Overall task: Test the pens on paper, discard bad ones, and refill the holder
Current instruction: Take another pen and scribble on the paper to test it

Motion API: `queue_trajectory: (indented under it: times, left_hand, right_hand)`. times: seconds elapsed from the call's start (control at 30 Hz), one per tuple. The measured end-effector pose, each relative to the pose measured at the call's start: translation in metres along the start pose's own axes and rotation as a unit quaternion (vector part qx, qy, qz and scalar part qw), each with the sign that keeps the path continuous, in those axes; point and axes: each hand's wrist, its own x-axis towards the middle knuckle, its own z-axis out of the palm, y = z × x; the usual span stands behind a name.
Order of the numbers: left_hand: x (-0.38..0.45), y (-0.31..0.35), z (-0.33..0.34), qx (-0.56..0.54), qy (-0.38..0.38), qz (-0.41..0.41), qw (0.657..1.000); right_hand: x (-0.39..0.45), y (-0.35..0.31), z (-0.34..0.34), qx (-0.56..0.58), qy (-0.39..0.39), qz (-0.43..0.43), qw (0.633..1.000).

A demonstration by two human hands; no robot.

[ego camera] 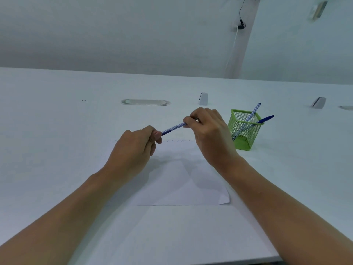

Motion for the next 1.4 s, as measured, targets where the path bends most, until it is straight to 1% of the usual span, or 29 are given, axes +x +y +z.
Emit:
queue_trajectory:
  times: [0.07,0.17,0.23,0.3,0.33,0.4,0.43,0.47,0.5,0.53,0.6,0.63,0.67,0.7,0.73,0.8,0.9,1.07,1.27,1.4]
  left_hand:
    - [0.003,-0.004,0.000,0.009,0.022,0.023,0.999]
    - [0.005,-0.012,-0.001,0.040,0.056,0.066,0.995]
    - [0.005,-0.017,-0.003,0.056,0.079,0.079,0.992]
    - [0.004,-0.020,-0.008,0.062,0.103,0.075,0.990]
    - [0.004,-0.021,-0.010,0.063,0.113,0.066,0.989]
    - [0.004,-0.025,-0.013,0.052,0.127,0.042,0.990]
    - [0.004,-0.026,-0.013,0.040,0.133,0.034,0.990]
    - [0.004,-0.027,-0.012,0.025,0.136,0.030,0.990]
    - [0.004,-0.026,-0.011,0.011,0.135,0.029,0.990]
    - [0.004,-0.024,-0.009,-0.001,0.130,0.027,0.991]
    - [0.004,-0.018,-0.004,-0.017,0.115,0.022,0.993]
    - [0.004,-0.017,-0.002,-0.020,0.108,0.020,0.994]
    - [0.004,-0.015,0.000,-0.020,0.102,0.019,0.994]
    - [0.004,-0.014,0.002,-0.019,0.097,0.021,0.995]
    - [0.004,-0.014,0.003,-0.018,0.092,0.022,0.995]
    - [0.004,-0.015,0.003,-0.024,0.080,0.020,0.996]
    - [0.004,-0.013,0.002,-0.033,0.068,0.022,0.997]
    - [0.003,-0.009,0.003,-0.044,0.056,0.033,0.997]
    - [0.003,-0.010,0.003,-0.052,0.053,0.024,0.997]
    - [0.003,-0.010,0.005,-0.051,0.050,0.028,0.997]
  right_hand:
    - [0.000,0.000,0.002,-0.002,-0.010,-0.003,1.000]
    - [-0.004,0.001,0.009,-0.026,-0.044,-0.034,0.998]
    - [-0.006,0.002,0.011,-0.035,-0.072,-0.049,0.996]
    - [-0.005,0.006,0.013,-0.022,-0.079,-0.038,0.996]
    - [-0.005,0.009,0.015,-0.010,-0.073,-0.016,0.997]
    - [-0.006,0.011,0.014,0.036,-0.059,0.065,0.996]
    - [-0.006,0.011,0.013,0.080,-0.053,0.116,0.989]
    - [-0.007,0.010,0.011,0.148,-0.045,0.165,0.974]
    - [-0.005,0.007,0.006,0.237,-0.037,0.218,0.946]
    - [-0.003,0.003,0.001,0.340,-0.029,0.275,0.899]
    - [0.005,-0.005,-0.008,0.523,0.004,0.360,0.773]
    - [0.007,-0.008,-0.012,0.575,0.017,0.376,0.727]
    - [0.009,-0.011,-0.015,0.608,0.022,0.381,0.697]
    - [0.011,-0.014,-0.016,0.629,0.018,0.380,0.677]
    - [0.011,-0.017,-0.018,0.643,0.009,0.377,0.667]
    - [0.010,-0.022,-0.018,0.649,-0.013,0.370,0.665]
    - [0.009,-0.027,-0.016,0.639,-0.032,0.360,0.679]
    - [0.007,-0.028,-0.012,0.618,-0.041,0.344,0.706]
    - [0.006,-0.024,-0.011,0.604,-0.024,0.336,0.723]
    - [0.004,-0.025,-0.008,0.588,-0.043,0.323,0.741]
